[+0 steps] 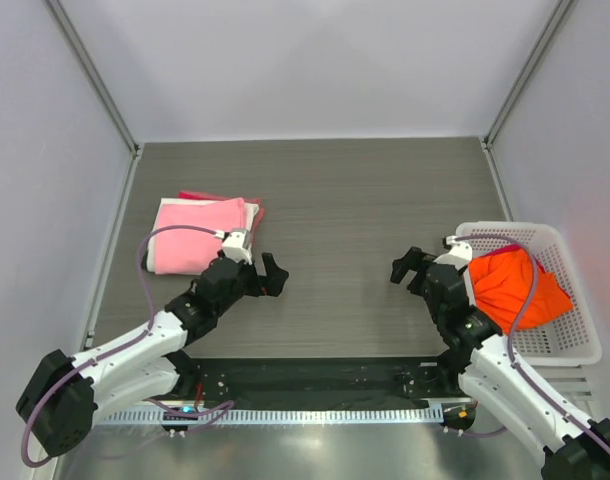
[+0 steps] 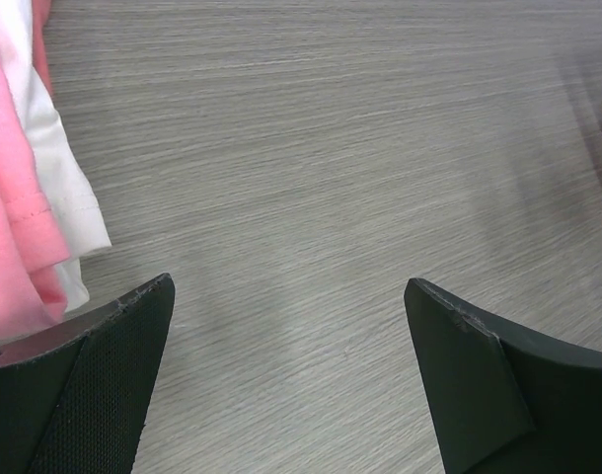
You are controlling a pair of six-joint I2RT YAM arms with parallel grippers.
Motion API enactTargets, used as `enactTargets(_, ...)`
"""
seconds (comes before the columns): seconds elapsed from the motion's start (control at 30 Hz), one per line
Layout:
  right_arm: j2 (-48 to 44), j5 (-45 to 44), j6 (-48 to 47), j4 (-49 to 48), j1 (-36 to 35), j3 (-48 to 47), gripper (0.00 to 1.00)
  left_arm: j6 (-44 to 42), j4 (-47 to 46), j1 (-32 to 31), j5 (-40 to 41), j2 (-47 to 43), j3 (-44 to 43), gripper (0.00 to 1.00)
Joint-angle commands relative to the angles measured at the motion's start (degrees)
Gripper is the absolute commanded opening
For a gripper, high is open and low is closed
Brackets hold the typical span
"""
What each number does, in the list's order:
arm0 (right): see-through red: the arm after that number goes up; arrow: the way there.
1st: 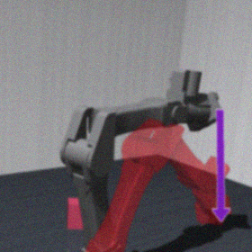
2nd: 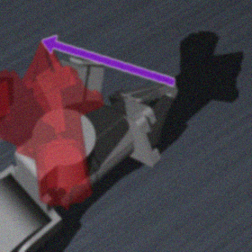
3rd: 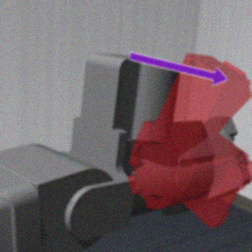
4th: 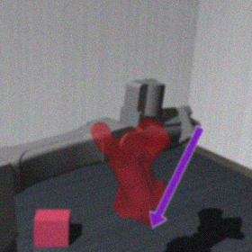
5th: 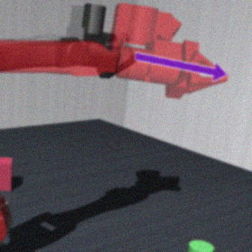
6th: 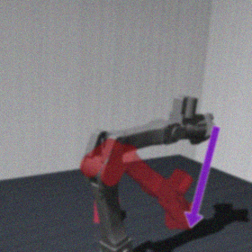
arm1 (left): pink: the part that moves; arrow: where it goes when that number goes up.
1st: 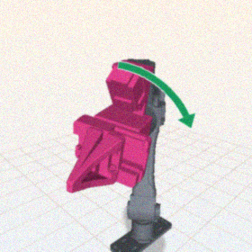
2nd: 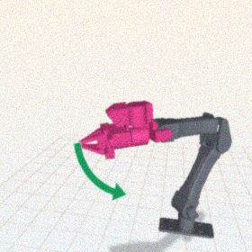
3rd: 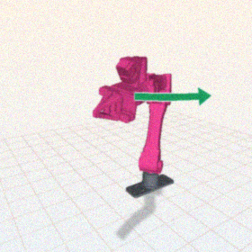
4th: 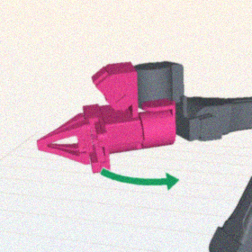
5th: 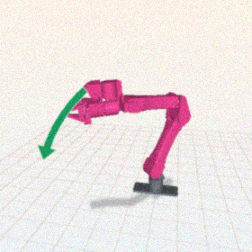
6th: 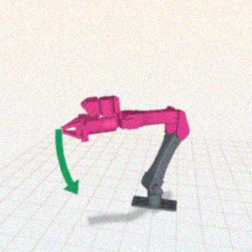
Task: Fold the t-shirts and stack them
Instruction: Grab the tshirt from the pile
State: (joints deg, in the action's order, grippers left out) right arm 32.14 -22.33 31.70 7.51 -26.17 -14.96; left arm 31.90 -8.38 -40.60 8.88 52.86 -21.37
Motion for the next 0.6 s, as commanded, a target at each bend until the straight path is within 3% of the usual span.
enactTargets(0.0,0.6,-8.1,4.4,6.4,-0.2,-9.2,1.00,-0.7,-3.2,0.1,-1.1,0.2,-0.3,1.00)
enactTargets(0.13,4.3,-11.9,8.9,13.4,-0.2,-17.7,1.00,-0.5,-3.3,0.1,-1.7,0.2,-0.3,0.99)
enactTargets(0.33,27.4,-19.1,10.7,33.1,5.9,-37.3,1.00,0.3,-3.2,0.0,-3.7,-0.4,-0.1,1.00)
enactTargets(0.53,23.6,-18.0,12.1,35.0,18.9,-39.5,1.00,1.1,-2.8,0.0,-5.5,-1.9,0.4,0.99)
enactTargets(0.57,23.0,-17.6,11.1,34.6,23.8,-39.4,1.00,1.1,-2.8,0.0,-5.5,-2.1,0.5,1.00)
